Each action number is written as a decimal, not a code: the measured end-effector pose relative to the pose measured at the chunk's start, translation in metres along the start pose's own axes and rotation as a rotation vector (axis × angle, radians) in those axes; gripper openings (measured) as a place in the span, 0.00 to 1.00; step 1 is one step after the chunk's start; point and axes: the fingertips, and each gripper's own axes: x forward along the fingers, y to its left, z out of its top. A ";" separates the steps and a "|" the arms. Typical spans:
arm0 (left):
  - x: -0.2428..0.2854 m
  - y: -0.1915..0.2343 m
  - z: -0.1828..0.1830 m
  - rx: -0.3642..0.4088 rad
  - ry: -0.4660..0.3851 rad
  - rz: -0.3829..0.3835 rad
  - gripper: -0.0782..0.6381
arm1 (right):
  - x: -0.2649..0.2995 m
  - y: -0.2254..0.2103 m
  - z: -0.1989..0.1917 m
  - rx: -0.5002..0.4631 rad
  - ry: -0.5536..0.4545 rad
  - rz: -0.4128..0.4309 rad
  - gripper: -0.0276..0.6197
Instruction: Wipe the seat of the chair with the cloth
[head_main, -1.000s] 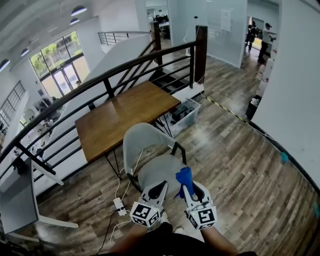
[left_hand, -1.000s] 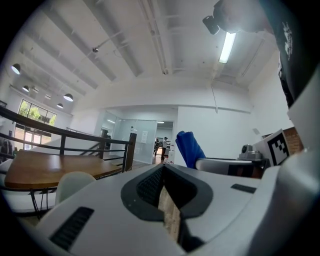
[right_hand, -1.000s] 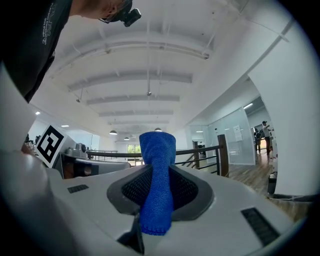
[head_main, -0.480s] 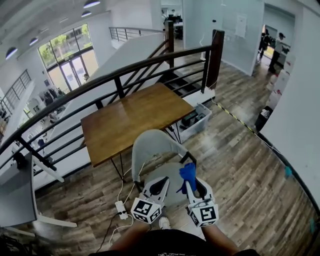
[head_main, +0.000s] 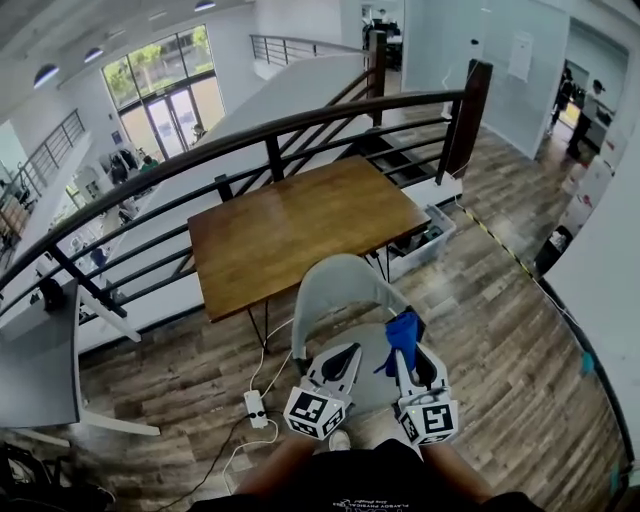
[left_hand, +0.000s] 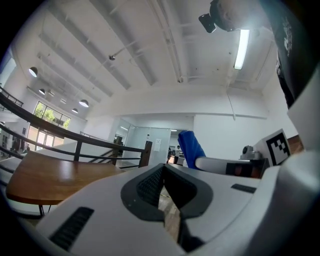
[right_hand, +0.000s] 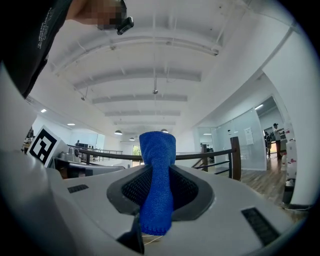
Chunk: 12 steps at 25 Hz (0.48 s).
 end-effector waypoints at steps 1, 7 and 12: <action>-0.001 0.004 0.000 -0.001 -0.002 0.008 0.11 | 0.004 0.002 -0.002 -0.006 0.009 0.011 0.20; 0.002 0.022 -0.004 -0.013 0.003 0.065 0.11 | 0.025 0.001 -0.011 -0.015 0.026 0.059 0.20; 0.019 0.034 -0.010 -0.011 0.021 0.133 0.11 | 0.046 -0.016 -0.023 0.006 0.061 0.112 0.20</action>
